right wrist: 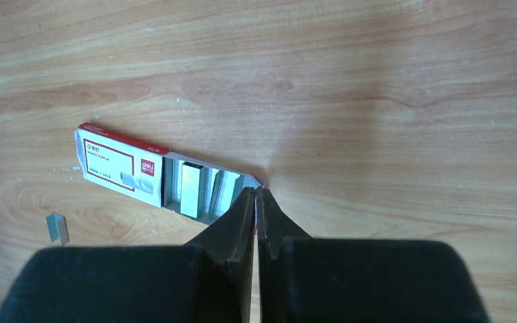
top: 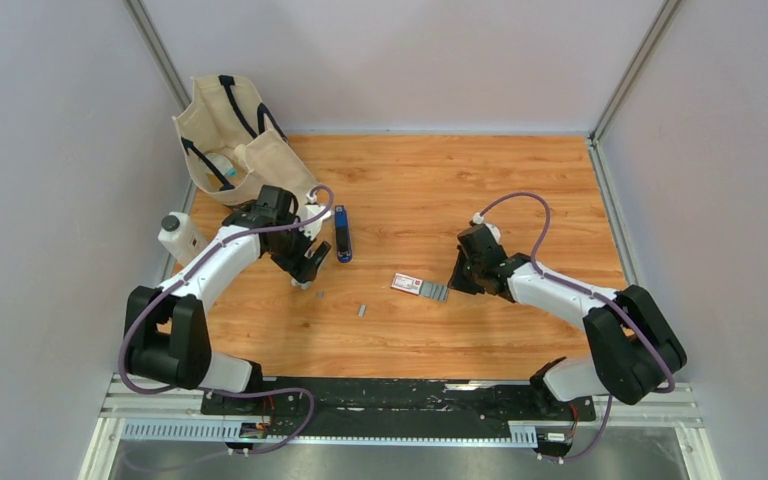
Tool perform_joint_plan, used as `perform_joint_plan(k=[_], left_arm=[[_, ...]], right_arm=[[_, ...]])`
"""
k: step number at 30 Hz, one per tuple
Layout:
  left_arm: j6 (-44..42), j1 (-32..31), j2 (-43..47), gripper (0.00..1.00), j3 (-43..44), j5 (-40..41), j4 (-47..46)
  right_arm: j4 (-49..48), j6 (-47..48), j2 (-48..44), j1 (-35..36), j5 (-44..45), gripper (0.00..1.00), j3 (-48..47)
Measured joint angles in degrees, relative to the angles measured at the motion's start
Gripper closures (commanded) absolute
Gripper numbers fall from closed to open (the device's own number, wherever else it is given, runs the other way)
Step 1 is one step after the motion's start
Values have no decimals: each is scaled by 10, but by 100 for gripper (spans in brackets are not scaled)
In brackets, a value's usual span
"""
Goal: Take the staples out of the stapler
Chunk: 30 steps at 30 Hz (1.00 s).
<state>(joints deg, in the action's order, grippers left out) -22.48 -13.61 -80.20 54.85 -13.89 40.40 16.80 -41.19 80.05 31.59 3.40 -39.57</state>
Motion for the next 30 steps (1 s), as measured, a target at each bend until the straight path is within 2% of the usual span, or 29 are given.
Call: perform_joint_plan(k=[10,19,30], left_arm=[[0,-21,-27,10,28,2,-7],[0,-65,-77,10,76,9,-12],[-2,-106,-116,10,94,16,-16]], right_arm=[[-10,-1,14,6,-10,96,3],[-17,1,32,8,-13,96,1],[-12,1,40,17,-13,96,-10]])
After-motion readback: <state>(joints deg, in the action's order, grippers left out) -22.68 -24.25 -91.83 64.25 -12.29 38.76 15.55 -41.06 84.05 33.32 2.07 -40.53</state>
